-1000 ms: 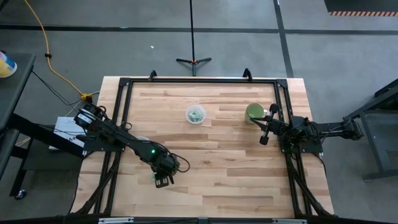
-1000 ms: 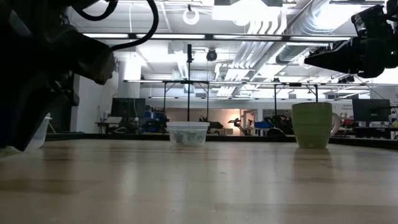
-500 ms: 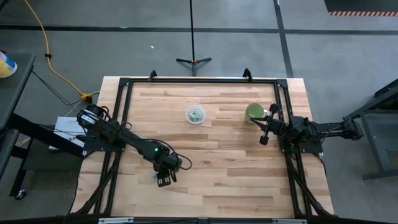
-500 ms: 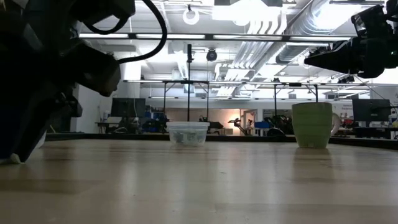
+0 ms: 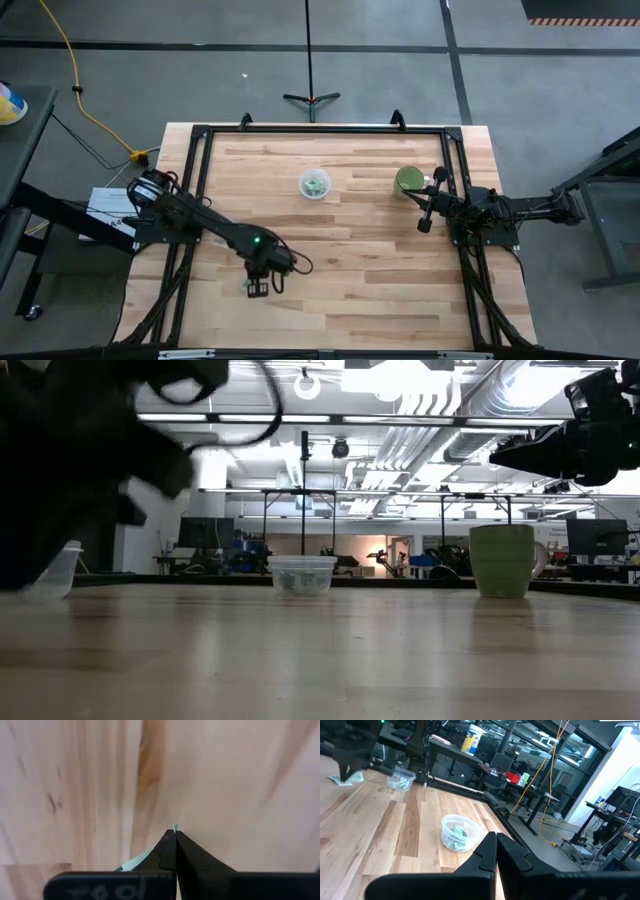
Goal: Pick and place Stevia / Truvia into bins
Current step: Put the stevia packet into the left transparent container
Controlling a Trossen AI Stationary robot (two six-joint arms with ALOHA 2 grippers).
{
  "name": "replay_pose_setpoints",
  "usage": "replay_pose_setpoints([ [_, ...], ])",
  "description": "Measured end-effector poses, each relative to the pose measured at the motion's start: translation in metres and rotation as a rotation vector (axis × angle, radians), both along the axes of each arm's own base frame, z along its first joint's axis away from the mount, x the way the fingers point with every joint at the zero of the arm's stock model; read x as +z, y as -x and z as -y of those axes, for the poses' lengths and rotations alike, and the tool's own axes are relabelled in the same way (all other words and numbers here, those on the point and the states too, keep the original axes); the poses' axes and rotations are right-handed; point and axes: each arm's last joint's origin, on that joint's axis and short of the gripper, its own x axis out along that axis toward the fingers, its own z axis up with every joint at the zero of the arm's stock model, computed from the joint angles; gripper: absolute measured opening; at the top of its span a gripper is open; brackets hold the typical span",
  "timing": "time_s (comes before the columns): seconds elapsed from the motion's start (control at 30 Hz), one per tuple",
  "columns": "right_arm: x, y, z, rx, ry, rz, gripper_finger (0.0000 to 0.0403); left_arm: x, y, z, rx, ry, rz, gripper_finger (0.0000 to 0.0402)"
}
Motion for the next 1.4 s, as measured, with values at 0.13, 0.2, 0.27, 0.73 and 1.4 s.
replay_pose_setpoints([
  [0.13, 0.000, 0.000, 0.000, 0.001, 0.000, 0.000, 0.0001, 0.017, 0.001, -0.001, -0.054, -0.063, -0.047, 0.0028],
  [0.2, 0.000, 0.000, 0.000, 0.001, 0.008, -0.002, 0.0002, 0.022, 0.002, -0.002, -0.054, -0.100, -0.070, 0.0022],
  [0.27, 0.000, 0.000, 0.000, 0.003, 0.016, -0.005, 0.0002, 0.028, 0.007, -0.005, -0.040, -0.155, -0.133, 0.0022],
  [0.73, 0.000, 0.000, 0.000, 0.012, 0.016, -0.001, 0.0002, 0.045, 0.026, -0.018, 0.037, -0.399, -0.346, 0.0022],
  [1.4, 0.001, 0.000, 0.000, 0.012, 0.016, -0.001, 0.0001, 0.019, 0.050, -0.030, -0.016, -0.502, -0.477, 0.0031],
])
